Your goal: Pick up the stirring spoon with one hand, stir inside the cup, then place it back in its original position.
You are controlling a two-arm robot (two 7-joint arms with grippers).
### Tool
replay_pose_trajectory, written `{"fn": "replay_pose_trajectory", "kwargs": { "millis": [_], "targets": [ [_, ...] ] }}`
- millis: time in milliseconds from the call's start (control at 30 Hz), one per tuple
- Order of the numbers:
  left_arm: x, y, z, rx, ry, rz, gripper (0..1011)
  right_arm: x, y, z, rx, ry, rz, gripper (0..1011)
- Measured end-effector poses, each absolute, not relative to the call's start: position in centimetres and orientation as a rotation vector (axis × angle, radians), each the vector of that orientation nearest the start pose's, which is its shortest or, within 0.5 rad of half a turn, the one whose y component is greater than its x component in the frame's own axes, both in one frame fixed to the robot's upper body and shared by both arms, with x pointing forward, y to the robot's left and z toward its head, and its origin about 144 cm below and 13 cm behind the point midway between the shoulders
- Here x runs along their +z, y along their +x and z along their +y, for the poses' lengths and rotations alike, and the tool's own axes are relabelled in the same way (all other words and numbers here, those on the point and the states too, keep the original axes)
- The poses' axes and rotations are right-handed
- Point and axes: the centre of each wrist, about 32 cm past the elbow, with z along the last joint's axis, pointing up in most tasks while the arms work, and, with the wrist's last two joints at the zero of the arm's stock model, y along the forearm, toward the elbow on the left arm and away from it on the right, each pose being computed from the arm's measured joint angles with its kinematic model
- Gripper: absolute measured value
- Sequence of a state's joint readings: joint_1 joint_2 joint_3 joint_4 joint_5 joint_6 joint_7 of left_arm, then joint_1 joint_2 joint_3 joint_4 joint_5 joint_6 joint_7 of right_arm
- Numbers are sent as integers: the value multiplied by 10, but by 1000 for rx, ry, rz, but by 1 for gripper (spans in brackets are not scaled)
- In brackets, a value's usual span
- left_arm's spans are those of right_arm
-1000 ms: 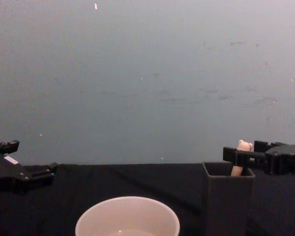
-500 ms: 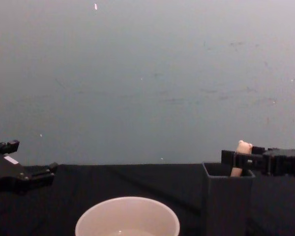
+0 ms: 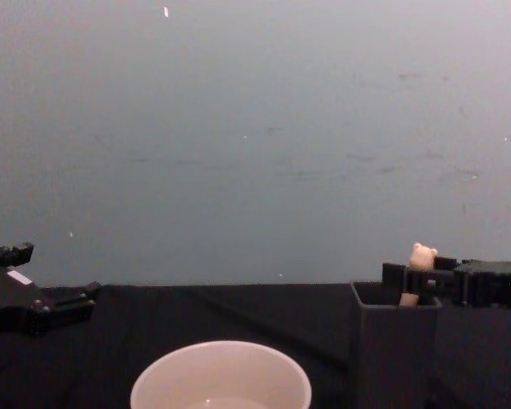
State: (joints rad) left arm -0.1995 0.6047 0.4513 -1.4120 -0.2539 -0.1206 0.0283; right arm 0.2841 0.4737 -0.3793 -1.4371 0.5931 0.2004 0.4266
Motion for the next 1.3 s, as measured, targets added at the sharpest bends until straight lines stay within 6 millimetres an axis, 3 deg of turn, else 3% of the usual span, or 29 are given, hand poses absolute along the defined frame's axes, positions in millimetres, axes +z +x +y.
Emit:
{"fn": "replay_pose_trajectory", "kwargs": {
  "millis": [800, 1100, 1133, 1300],
  "targets": [
    [1140, 489, 310, 1248, 304, -285, 1001, 1180, 520, -276, -868, -98, 208, 1000],
    [1140, 489, 310, 1248, 304, -285, 1001, 1180, 520, -276, -869, -98, 207, 812],
    [1140, 489, 310, 1248, 304, -285, 1001, 1180, 520, -276, -869, -98, 207, 748],
    [1140, 489, 310, 1248, 305, -285, 1001, 1180, 520, -276, -870, -98, 207, 621]
  ]
}}
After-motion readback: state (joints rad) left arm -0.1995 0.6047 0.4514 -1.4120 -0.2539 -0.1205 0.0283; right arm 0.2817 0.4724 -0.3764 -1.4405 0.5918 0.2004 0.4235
